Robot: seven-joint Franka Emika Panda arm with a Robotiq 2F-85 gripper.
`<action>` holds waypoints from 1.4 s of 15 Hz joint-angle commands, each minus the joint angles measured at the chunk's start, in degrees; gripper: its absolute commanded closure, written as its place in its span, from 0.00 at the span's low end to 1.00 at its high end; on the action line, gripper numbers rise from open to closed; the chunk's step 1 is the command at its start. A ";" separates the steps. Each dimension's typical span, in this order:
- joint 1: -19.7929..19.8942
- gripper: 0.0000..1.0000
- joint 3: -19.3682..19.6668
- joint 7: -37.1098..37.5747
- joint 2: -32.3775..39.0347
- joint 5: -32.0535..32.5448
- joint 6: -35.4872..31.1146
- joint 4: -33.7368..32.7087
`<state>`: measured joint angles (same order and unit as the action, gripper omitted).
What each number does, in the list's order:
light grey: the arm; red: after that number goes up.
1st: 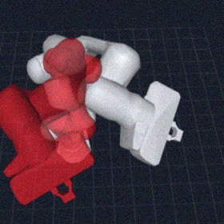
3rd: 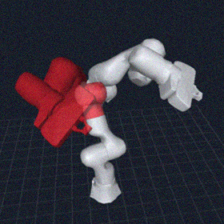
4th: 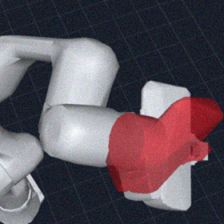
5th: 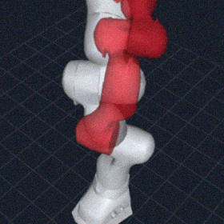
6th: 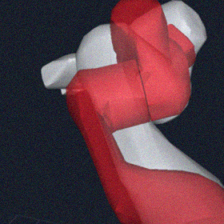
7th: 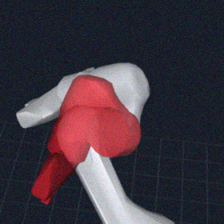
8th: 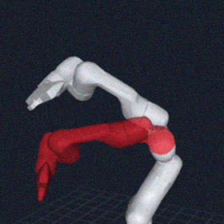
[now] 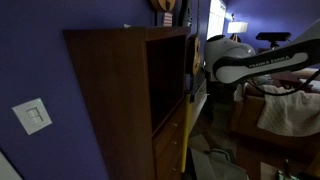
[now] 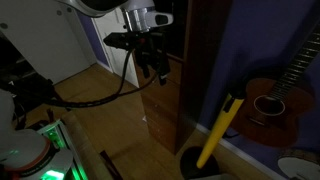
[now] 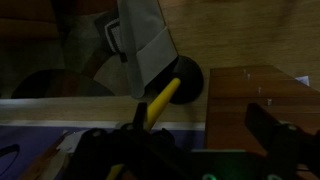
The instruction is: Open the top drawer
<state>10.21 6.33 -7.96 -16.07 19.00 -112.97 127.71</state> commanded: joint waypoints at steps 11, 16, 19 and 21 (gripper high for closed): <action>-3.83 0.00 -0.85 0.29 2.48 -3.54 -3.27 -0.42; -6.88 0.00 -3.22 3.55 6.12 -8.81 -6.89 -1.73; -7.00 0.00 -3.76 2.78 5.30 -6.95 -7.79 -0.87; -7.21 0.00 -4.22 2.79 6.00 -6.40 -8.77 -1.00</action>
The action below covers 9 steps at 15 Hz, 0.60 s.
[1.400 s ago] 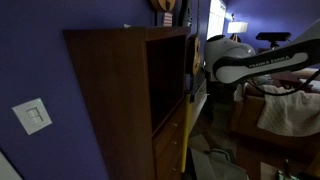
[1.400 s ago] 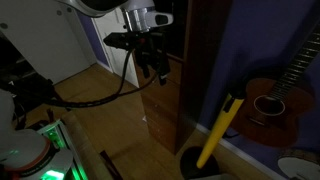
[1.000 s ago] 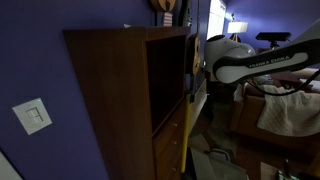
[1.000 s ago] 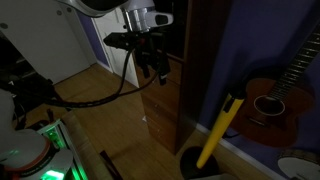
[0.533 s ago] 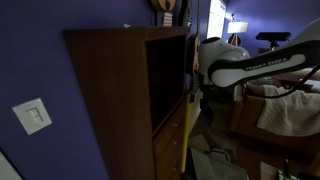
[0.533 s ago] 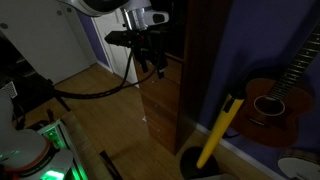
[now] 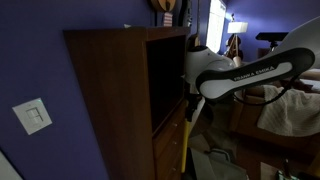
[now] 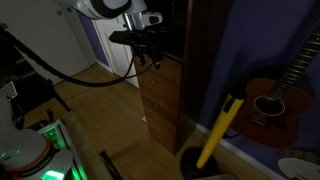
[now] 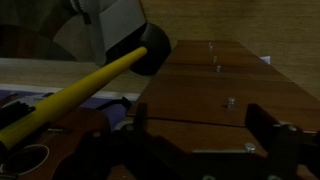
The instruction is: Open the top drawer
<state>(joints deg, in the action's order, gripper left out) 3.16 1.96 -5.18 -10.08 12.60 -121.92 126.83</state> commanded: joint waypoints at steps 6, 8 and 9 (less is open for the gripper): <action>-0.36 0.00 0.46 2.27 0.27 -4.31 -4.22 0.69; -0.32 0.00 0.84 2.23 -0.37 -6.97 -8.19 2.07; -0.33 0.00 1.00 1.90 -0.42 -8.08 -10.21 2.67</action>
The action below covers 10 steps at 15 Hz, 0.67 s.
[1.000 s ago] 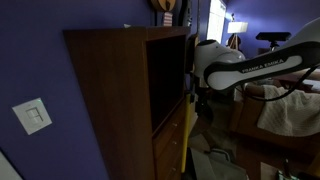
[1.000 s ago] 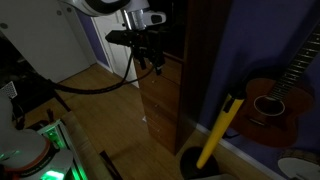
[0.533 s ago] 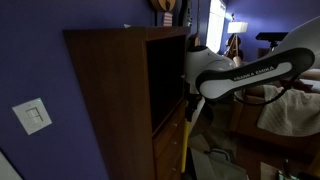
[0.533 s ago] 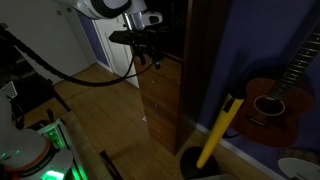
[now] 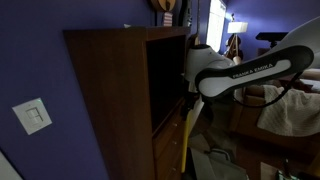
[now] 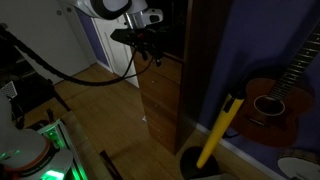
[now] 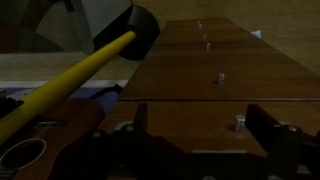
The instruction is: Open the top drawer
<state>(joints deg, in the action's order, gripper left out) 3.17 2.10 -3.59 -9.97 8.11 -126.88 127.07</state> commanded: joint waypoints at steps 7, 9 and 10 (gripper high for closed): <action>-1.68 0.00 0.80 -3.21 1.29 -11.73 -11.01 4.61; -2.02 0.00 0.59 -4.36 2.05 -12.42 -12.21 4.91; -2.16 0.00 0.56 -5.10 2.51 -12.74 -12.97 4.97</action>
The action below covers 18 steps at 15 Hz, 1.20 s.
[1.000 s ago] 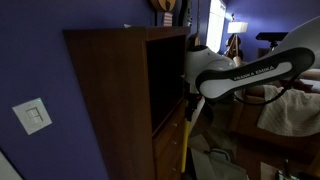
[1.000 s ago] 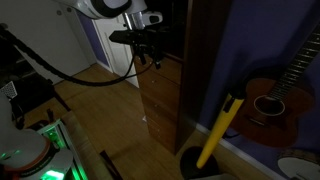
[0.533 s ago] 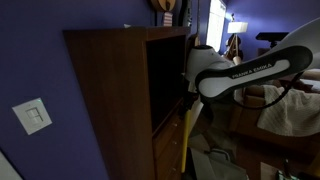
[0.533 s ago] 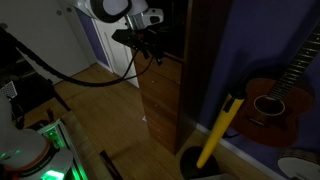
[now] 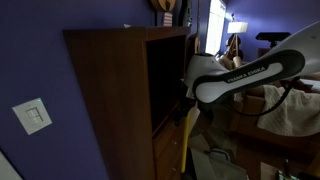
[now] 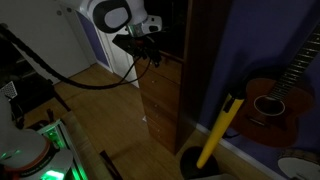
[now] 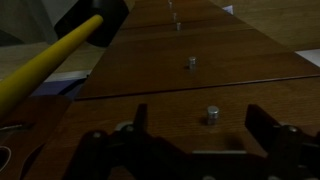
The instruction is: Open the top drawer
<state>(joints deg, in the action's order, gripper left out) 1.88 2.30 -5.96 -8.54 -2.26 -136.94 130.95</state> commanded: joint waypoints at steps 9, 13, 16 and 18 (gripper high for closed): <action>-1.22 0.51 0.14 -6.27 3.77 -3.02 -8.23 1.41; -1.43 0.82 0.02 -6.88 3.74 -3.17 -8.78 1.62; -1.66 0.99 -0.22 -6.99 3.43 -3.01 -8.66 1.67; -1.71 0.97 -0.20 -7.33 3.31 -3.02 -8.71 1.70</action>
<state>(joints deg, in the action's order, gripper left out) 0.33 1.76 -11.47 -5.52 -3.97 -143.33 132.21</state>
